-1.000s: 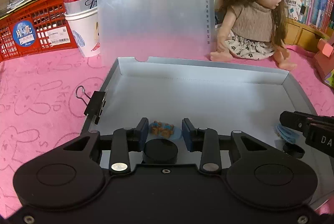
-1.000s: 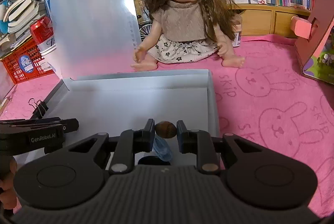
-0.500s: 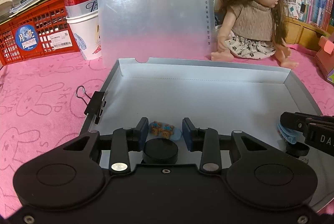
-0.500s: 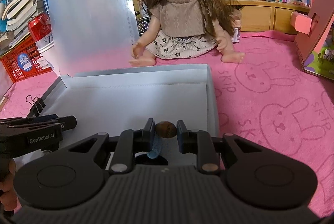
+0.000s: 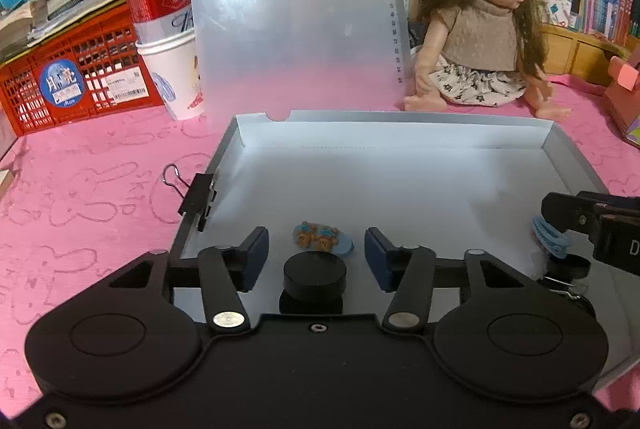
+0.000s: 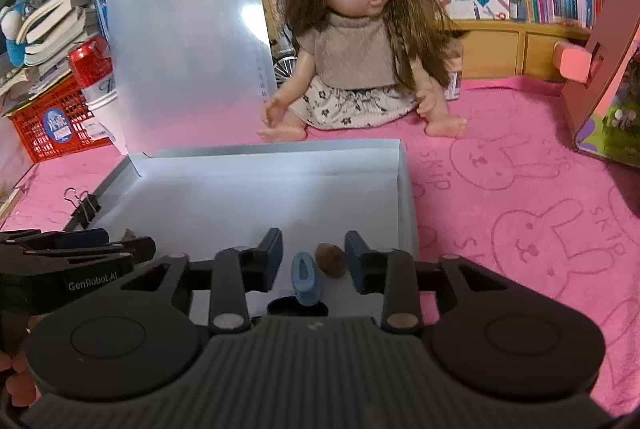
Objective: Organize rigid objects
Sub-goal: 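Open the left tool to drop the disc while the right tool releases the nut, then withdraw both open tools from the box toward the red sticks on the cloth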
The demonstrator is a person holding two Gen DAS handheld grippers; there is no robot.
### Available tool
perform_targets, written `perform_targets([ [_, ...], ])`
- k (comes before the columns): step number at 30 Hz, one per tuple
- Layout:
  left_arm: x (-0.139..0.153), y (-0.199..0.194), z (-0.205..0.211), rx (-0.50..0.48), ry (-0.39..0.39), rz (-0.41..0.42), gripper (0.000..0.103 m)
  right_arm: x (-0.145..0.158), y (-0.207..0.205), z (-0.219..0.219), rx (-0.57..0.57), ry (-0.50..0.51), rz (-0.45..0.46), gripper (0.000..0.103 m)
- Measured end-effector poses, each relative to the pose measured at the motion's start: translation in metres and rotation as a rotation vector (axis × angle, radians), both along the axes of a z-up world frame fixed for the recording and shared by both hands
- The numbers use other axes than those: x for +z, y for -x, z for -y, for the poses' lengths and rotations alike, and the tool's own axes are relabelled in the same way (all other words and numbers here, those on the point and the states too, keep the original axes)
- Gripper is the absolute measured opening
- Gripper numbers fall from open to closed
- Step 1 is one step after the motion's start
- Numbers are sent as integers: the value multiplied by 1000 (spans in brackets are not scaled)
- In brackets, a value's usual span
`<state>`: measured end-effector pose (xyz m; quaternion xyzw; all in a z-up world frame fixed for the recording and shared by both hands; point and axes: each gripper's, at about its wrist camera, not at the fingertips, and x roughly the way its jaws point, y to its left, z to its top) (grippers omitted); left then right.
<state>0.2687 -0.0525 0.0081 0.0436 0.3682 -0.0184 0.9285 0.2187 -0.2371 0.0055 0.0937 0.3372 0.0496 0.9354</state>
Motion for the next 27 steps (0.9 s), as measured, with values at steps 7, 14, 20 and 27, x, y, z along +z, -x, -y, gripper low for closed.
perform_targets([
  [7,14,23,-1,-27,-24,36,61,14,17,-5,23,14,43,67],
  [14,29,54,-3,-61,-24,86,67,28,43,-10,63,36,97,78],
  [20,37,83,-7,-90,-22,118,70,34,73,-17,113,61,141,82],
  [27,40,117,-14,-107,-1,124,70,35,109,-24,166,99,181,84],
])
